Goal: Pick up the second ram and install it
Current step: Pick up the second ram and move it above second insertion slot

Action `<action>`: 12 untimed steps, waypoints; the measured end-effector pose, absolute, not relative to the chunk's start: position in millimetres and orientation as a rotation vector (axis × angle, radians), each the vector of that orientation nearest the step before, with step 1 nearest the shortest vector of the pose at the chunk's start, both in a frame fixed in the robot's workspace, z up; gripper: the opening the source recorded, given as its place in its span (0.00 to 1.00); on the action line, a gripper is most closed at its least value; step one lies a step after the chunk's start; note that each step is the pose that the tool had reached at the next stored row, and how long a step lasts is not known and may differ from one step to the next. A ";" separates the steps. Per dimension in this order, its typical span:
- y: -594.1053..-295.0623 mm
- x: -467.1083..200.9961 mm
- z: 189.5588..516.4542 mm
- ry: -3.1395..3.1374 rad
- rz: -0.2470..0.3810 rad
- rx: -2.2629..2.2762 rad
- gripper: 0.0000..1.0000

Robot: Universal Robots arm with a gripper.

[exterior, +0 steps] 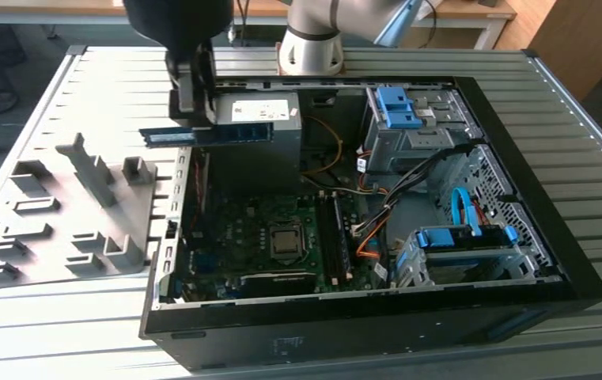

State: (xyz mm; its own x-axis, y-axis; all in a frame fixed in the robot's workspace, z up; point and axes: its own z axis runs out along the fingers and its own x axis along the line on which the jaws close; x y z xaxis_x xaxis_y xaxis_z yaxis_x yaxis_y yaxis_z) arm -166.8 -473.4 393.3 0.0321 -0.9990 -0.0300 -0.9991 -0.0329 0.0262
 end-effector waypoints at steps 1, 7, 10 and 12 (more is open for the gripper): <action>-473.3 -164.3 393.3 2.183 0.063 -2.255 0.14; -472.8 -148.8 393.3 2.184 0.063 -2.256 0.14; -472.6 -141.8 393.2 2.184 0.064 -2.256 0.14; -472.5 -137.0 393.2 2.184 0.064 -2.256 0.14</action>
